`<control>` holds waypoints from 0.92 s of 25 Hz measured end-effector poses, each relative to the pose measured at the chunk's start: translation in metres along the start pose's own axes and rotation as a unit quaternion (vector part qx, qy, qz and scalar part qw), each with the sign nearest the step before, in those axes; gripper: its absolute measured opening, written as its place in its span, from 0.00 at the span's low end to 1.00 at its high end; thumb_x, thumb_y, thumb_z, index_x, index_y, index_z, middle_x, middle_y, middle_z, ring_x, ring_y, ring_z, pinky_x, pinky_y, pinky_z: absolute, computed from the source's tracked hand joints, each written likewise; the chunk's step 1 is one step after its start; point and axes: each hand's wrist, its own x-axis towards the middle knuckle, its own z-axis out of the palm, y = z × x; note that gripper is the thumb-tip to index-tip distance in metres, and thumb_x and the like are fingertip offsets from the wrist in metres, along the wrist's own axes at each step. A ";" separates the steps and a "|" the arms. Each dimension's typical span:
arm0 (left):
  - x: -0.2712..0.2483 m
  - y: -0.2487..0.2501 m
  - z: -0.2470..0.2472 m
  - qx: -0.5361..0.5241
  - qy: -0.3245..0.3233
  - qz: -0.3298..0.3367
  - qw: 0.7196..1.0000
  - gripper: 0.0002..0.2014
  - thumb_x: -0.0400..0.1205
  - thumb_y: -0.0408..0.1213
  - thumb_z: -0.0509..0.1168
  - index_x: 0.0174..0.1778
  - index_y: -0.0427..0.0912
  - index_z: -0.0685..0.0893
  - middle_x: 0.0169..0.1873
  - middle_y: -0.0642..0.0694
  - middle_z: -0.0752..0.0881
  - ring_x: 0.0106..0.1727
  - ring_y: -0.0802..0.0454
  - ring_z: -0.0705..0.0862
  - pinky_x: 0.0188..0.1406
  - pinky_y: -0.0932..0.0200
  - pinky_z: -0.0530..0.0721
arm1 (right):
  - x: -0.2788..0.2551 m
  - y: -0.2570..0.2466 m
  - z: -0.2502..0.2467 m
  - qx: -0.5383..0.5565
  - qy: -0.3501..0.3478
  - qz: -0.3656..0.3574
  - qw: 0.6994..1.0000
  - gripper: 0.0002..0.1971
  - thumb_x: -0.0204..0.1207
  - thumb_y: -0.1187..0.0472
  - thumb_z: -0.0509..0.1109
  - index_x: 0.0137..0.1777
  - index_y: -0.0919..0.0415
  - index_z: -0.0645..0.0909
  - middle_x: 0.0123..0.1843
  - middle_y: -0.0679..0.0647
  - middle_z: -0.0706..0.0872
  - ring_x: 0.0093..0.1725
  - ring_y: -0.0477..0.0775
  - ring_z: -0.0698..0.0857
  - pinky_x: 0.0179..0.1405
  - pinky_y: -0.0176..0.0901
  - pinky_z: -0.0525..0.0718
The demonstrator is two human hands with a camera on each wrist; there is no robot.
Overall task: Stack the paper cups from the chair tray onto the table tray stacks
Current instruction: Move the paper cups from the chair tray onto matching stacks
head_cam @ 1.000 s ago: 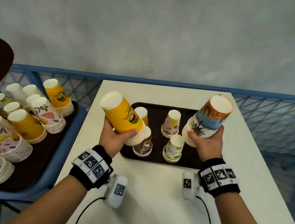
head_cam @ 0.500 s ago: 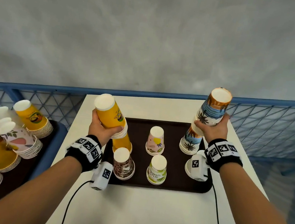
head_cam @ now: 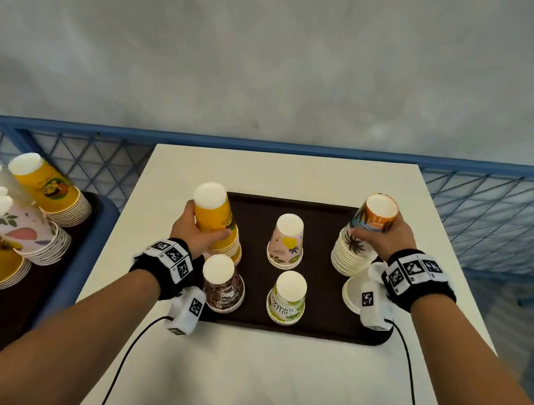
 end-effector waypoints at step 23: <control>-0.140 -0.053 -0.103 0.072 -0.063 -0.049 0.994 0.18 0.77 0.38 0.68 0.63 0.41 0.80 0.66 0.41 0.81 0.62 0.41 0.82 0.53 0.59 0.77 | -0.213 -0.112 0.161 -0.053 -0.183 -0.270 0.944 0.14 0.72 0.64 0.70 0.57 0.62 0.80 0.49 0.53 0.80 0.47 0.50 0.77 0.51 0.41 0.77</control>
